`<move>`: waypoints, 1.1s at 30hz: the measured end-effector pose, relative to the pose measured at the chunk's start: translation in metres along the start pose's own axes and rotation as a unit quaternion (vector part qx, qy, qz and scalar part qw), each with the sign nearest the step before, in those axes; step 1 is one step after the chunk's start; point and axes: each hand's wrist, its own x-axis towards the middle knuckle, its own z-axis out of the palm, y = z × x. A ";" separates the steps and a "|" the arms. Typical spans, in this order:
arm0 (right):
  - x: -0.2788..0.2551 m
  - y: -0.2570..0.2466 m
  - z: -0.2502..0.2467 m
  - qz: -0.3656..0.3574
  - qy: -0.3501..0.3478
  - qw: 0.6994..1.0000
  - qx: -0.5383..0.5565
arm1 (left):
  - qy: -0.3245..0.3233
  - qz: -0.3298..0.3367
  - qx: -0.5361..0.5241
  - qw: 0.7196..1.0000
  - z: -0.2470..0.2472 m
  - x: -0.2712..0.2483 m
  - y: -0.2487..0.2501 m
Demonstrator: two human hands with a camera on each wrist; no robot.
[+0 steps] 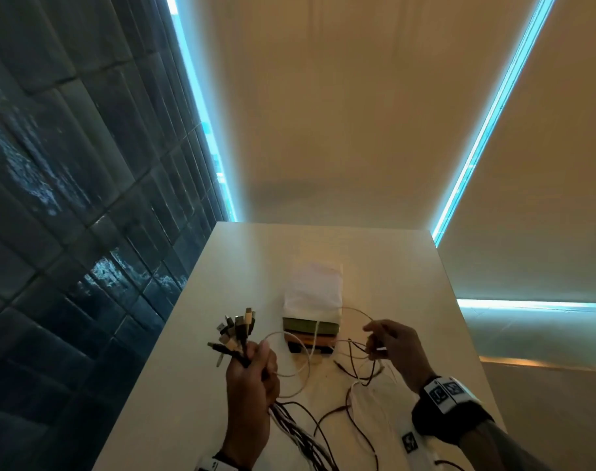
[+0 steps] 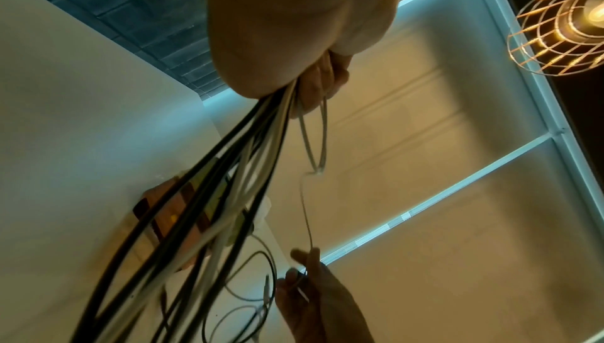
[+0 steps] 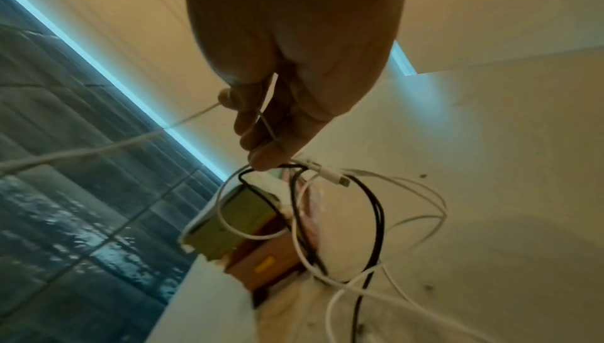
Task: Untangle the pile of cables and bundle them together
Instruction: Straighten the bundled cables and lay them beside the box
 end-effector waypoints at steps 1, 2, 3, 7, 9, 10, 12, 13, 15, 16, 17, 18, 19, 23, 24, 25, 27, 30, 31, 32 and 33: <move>-0.001 -0.009 0.007 -0.006 -0.004 1.000 0.015 | 0.003 0.003 0.014 1.000 0.005 0.000 -0.001; -0.003 -0.018 0.014 -0.013 -0.013 0.999 0.031 | 0.005 0.007 0.029 1.000 0.010 0.000 -0.001; -0.006 -0.027 0.019 -0.019 -0.029 0.998 0.047 | 0.007 0.012 0.046 0.999 0.015 0.000 -0.002; -0.022 -0.053 0.040 -0.083 -0.123 0.988 0.031 | 0.008 0.017 0.099 0.995 0.027 0.003 -0.007; -0.034 -0.057 0.050 -0.132 -0.164 0.977 -0.042 | -0.004 0.021 0.116 0.993 0.029 0.006 -0.009; -0.040 -0.058 0.054 -0.151 -0.181 0.969 -0.076 | -0.010 0.025 0.132 0.991 0.030 0.007 -0.010; -0.050 -0.060 0.062 -0.169 -0.203 0.957 -0.119 | -0.031 0.033 0.172 0.984 0.028 0.007 -0.012; -0.055 -0.062 0.064 -0.174 -0.213 0.953 -0.129 | -0.043 0.037 0.193 0.980 0.027 0.007 -0.013; -0.062 -0.066 0.069 -0.196 -0.233 0.942 -0.143 | -0.063 0.035 0.218 0.973 0.028 0.004 -0.014; -0.064 -0.067 0.070 -0.211 -0.244 0.935 -0.151 | -0.068 0.030 0.222 0.972 0.028 0.003 -0.014; -0.066 -0.068 0.072 -0.222 -0.250 0.930 -0.155 | -0.068 0.029 0.226 0.971 0.028 0.004 -0.015; -0.067 -0.069 0.072 -0.230 -0.251 0.927 -0.156 | -0.059 0.030 0.232 0.970 0.029 0.004 -0.014; -0.066 -0.068 0.072 -0.236 -0.248 0.926 -0.158 | -0.048 0.031 0.240 0.969 0.029 0.005 -0.013; -0.060 -0.055 0.061 -0.249 -0.253 0.903 -0.241 | -0.004 0.015 0.170 0.985 0.023 0.008 -0.011; -0.056 -0.048 0.053 -0.241 -0.253 0.899 -0.263 | 0.004 0.008 0.136 0.991 0.021 0.009 -0.009; -0.052 -0.041 0.043 -0.228 -0.247 0.899 -0.280 | 0.008 0.003 0.110 0.994 0.018 0.009 -0.008; -0.043 -0.031 0.025 -0.204 -0.223 0.906 -0.297 | 0.009 -0.002 0.088 0.996 0.012 0.009 -0.007; -0.033 -0.026 0.004 -0.172 -0.185 0.923 -0.290 | 0.019 -0.009 0.081 0.996 0.006 0.006 -0.008; -0.030 -0.024 -0.001 -0.167 -0.178 0.923 -0.299 | 0.020 -0.010 0.078 0.997 0.005 0.005 -0.008; -0.028 -0.023 -0.007 -0.163 -0.171 0.920 -0.311 | 0.021 -0.010 0.075 0.997 0.005 0.005 -0.007; -0.025 -0.021 -0.013 -0.157 -0.165 0.920 -0.318 | 0.022 -0.009 0.071 0.997 0.004 0.004 -0.006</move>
